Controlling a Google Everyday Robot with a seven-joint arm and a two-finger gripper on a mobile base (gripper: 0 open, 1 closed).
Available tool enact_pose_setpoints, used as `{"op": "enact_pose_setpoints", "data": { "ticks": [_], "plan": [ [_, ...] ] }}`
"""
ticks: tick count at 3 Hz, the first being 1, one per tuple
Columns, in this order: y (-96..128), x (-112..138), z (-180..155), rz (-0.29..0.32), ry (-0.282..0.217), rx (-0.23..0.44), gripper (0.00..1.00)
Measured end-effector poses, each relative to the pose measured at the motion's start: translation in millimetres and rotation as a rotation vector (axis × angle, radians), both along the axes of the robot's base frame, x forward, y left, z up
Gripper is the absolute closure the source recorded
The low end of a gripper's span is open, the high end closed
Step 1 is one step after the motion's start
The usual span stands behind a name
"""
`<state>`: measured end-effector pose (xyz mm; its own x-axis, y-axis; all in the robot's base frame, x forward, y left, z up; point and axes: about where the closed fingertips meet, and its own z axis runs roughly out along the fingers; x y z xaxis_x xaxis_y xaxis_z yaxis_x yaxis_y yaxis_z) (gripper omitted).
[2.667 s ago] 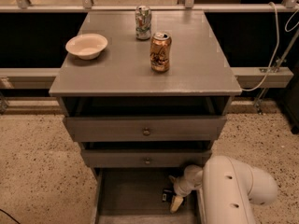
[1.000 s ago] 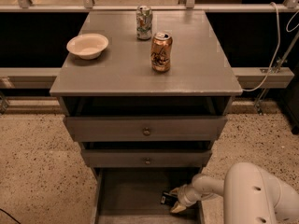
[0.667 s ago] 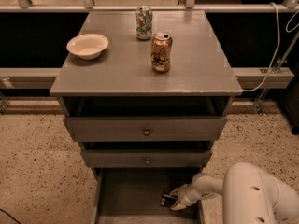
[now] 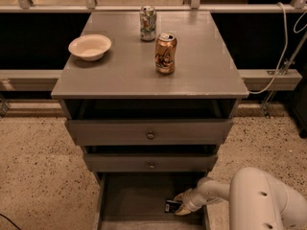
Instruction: Pick rxbar chocolate from bottom drawer and place on counter
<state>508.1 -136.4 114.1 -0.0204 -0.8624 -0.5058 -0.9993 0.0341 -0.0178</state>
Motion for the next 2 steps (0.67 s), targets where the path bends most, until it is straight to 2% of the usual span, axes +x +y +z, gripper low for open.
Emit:
{"op": "enact_pose_setpoints", "data": {
  "ticks": [1, 2],
  "plan": [
    [13, -5, 22, 0.056, -0.042, 0.101, 1.0],
    [22, -20, 66, 0.148, -0.127, 0.218, 1.0]
  ]
}}
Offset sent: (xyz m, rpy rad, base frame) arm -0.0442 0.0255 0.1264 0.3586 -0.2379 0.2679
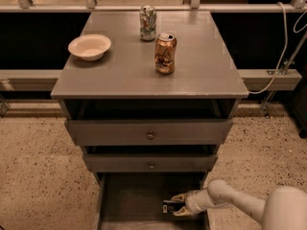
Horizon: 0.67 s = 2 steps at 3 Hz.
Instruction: Pick rxbar chocolate from bottom drawer and place on counter
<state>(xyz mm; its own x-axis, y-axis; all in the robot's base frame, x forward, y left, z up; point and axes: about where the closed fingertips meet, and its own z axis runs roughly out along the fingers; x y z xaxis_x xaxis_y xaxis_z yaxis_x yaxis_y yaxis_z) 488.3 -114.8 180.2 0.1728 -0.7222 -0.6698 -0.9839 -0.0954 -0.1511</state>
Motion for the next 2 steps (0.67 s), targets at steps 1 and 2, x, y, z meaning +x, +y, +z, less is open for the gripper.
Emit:
{"op": "enact_pose_setpoints", "data": {
  "ticks": [1, 2],
  "plan": [
    [-2, -21, 42, 0.05, -0.071, 0.049, 1.0],
    [1, -42, 89, 0.105, -0.137, 0.06, 1.0]
  ]
}}
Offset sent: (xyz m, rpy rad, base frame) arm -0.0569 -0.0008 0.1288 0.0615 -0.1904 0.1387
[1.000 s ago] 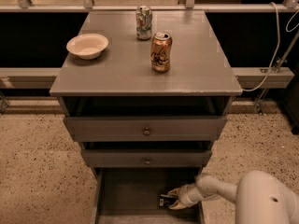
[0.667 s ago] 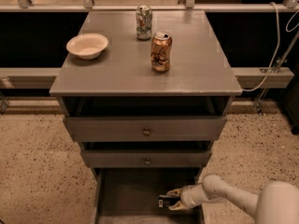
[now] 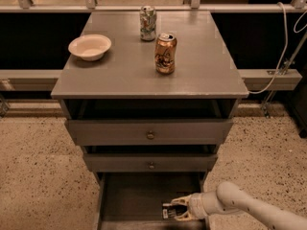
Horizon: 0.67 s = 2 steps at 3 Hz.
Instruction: Pick rxbar chocolate from bottom drawer and place on counter
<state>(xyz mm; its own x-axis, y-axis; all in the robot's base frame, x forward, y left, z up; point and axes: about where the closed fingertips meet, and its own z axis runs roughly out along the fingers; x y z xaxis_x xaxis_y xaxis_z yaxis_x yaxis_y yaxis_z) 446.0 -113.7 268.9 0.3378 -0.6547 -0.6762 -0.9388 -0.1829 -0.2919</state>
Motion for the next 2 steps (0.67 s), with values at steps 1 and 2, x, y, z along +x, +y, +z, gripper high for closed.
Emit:
{"op": "enact_pose_setpoints", "data": {
  "ticks": [1, 2],
  "plan": [
    [-1, -22, 41, 0.055, -0.058, 0.002, 1.0],
    [4, -16, 92, 0.112, -0.126, -0.028, 1.0]
  ]
}}
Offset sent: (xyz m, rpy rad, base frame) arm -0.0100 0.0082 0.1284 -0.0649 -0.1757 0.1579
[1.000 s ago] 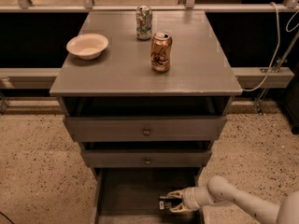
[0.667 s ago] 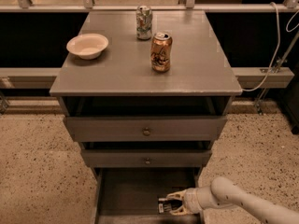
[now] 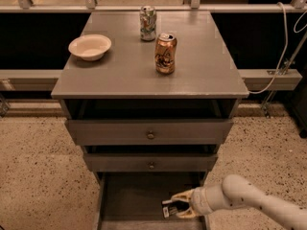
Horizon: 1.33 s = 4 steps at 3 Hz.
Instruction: Pick rxbar chocolate from bottom drawer and place on counter
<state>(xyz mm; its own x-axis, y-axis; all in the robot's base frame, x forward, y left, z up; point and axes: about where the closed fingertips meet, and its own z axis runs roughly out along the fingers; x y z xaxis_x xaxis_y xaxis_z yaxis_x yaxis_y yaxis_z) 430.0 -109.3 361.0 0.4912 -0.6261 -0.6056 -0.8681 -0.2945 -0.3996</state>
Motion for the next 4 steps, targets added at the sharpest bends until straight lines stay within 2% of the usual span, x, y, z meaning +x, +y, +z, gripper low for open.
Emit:
{"op": "enact_pose_setpoints", "data": {
  "ticks": [1, 2, 3, 4],
  "plan": [
    [-41, -7, 73, 0.007, -0.033, 0.01, 1.0],
    [-129, -27, 171, -0.087, -0.011, 0.017, 1.0],
    [-120, -39, 168, -0.041, 0.021, 0.03, 1.0],
    [-112, -53, 189, -0.045, 0.017, 0.019, 1.0]
  ]
}}
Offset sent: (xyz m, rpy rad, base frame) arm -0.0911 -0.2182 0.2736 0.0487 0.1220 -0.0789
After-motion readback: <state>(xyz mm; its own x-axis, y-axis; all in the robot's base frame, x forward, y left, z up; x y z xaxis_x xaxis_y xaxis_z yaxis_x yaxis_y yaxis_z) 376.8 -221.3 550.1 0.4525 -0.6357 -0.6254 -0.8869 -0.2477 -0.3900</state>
